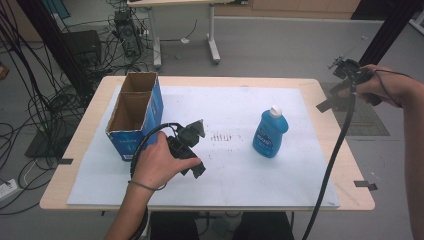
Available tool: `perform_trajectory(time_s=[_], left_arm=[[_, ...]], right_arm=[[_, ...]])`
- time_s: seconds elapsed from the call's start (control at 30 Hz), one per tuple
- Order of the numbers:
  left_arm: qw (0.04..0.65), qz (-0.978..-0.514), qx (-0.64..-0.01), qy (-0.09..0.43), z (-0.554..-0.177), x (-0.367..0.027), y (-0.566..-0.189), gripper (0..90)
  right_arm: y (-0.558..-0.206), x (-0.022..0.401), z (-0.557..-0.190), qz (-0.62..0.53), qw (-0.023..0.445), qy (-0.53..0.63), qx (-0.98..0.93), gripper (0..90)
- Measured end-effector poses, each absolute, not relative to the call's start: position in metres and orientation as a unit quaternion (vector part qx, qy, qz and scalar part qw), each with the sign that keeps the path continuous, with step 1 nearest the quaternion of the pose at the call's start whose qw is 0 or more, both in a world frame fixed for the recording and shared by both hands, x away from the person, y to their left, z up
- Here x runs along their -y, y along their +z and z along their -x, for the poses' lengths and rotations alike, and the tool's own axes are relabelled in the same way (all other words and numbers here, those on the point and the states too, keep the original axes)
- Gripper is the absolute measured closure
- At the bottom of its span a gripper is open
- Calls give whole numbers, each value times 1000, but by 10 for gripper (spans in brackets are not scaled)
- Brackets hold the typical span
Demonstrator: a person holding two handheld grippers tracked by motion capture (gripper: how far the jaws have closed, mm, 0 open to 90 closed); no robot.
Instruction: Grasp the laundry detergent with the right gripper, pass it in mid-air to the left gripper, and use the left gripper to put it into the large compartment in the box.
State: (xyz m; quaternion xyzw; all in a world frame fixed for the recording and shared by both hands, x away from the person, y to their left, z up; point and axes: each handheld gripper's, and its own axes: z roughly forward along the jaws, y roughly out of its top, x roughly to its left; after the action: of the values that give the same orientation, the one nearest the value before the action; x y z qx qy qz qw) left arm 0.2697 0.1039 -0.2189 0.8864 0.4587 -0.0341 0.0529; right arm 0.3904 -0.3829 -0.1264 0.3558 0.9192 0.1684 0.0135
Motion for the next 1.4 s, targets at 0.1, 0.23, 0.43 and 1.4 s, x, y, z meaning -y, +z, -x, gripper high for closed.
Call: perform_trajectory(time_s=[0.1, 0.23, 0.43, 1.4], left_arm=[[51, -886, -459, -37, -270, -104, -219, 82], [48, -887, -458, -39, -270, -102, -221, 84], [52, -887, -458, -37, -268, -101, -219, 83], [51, -889, -453, -40, -268, -99, -220, 83]], right_arm=[[-129, 386, -388, -355, 13, 171, -919, 53], [-133, 390, -383, -358, 11, 172, -918, 55], [-139, 396, -377, -359, 10, 177, -916, 55], [-158, 411, -353, -364, 10, 195, -911, 53]])
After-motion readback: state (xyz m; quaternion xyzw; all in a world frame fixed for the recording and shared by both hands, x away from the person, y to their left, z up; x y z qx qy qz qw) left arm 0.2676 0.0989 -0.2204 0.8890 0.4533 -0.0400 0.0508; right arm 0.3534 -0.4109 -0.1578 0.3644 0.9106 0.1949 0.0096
